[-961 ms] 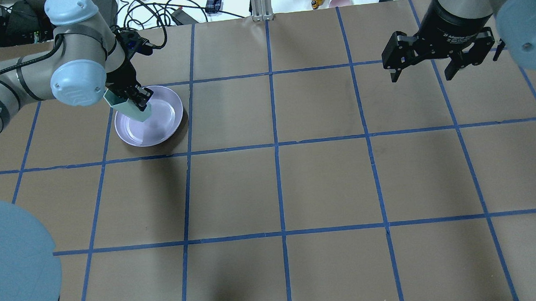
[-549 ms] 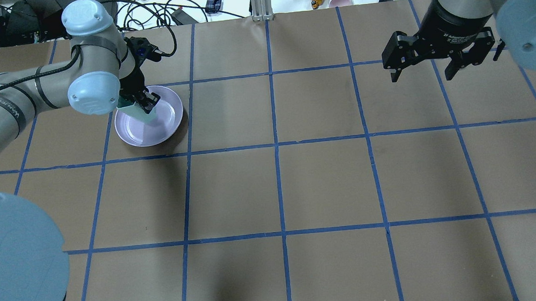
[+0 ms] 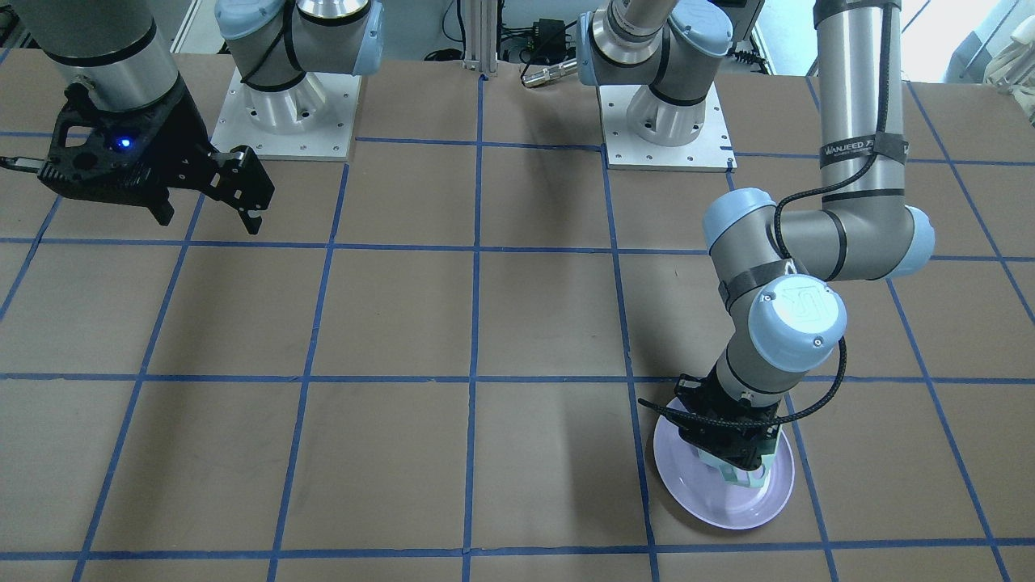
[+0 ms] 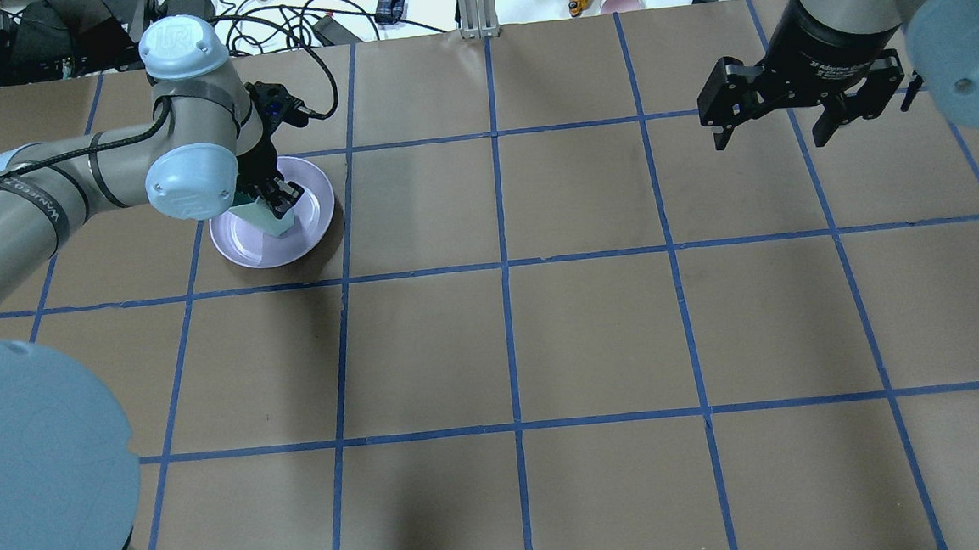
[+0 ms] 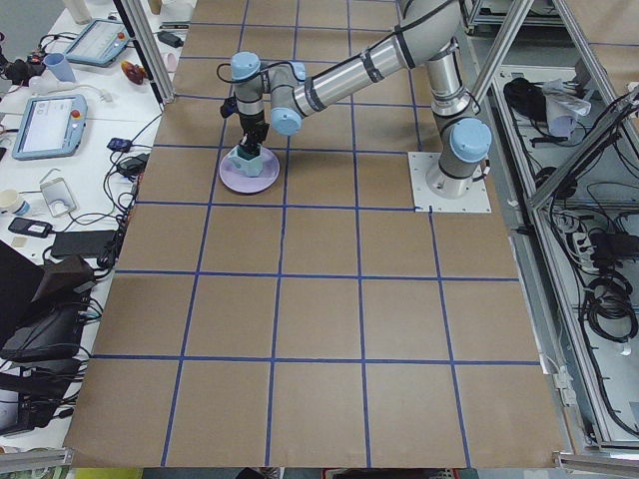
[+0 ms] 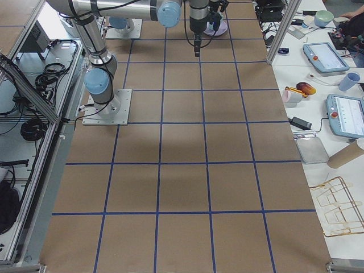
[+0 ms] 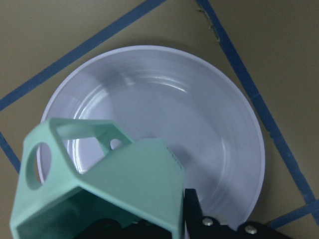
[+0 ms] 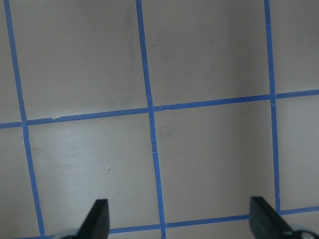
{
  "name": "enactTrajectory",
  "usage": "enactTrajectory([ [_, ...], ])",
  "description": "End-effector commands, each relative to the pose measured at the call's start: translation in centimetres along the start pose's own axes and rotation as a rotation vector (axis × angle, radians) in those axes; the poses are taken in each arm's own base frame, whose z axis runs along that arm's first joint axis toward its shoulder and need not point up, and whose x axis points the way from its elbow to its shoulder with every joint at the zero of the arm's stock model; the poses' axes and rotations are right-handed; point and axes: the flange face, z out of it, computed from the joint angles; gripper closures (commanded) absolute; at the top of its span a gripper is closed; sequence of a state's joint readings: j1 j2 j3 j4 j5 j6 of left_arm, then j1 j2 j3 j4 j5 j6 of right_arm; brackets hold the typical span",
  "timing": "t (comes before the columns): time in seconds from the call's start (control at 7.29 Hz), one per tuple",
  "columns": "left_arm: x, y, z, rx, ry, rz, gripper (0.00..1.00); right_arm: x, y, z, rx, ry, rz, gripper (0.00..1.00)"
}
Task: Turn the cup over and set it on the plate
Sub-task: 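Rotate the mug upright above the plate with the left gripper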
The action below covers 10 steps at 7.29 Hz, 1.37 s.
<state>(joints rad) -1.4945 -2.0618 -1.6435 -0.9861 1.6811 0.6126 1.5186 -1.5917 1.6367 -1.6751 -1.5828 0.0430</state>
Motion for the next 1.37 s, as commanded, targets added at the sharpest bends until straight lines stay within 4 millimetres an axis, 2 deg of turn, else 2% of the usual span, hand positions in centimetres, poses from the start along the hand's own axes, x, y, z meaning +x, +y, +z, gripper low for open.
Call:
enactTrajectory([
  [0.0,0.56,0.34,0.79,-0.019,0.002,0.007,1.00,0.00,-0.03,0.05,-0.001,0.000,0.000,0.00],
  [0.41,0.61,0.36,0.95,-0.021,0.005,0.006,1.00,0.00,-0.03,0.05,-0.001,0.000,0.000,0.00],
  [0.55,0.62,0.35,0.95,-0.020,0.007,0.006,0.79,0.00,0.02,-0.03,0.001,0.000,0.000,0.00],
  [0.69,0.64,0.33,0.95,-0.018,0.009,0.003,0.22,0.00,0.02,-0.03,0.001,0.000,0.000,0.00],
  [0.96,0.69,0.36,1.02,-0.019,0.011,0.003,0.02,0.00,-0.03,0.05,-0.001,0.000,0.000,0.00],
  [1.24,0.73,0.52,0.35,-0.016,0.011,-0.005,0.00,0.00,-0.03,0.05,-0.001,0.000,0.000,0.00],
])
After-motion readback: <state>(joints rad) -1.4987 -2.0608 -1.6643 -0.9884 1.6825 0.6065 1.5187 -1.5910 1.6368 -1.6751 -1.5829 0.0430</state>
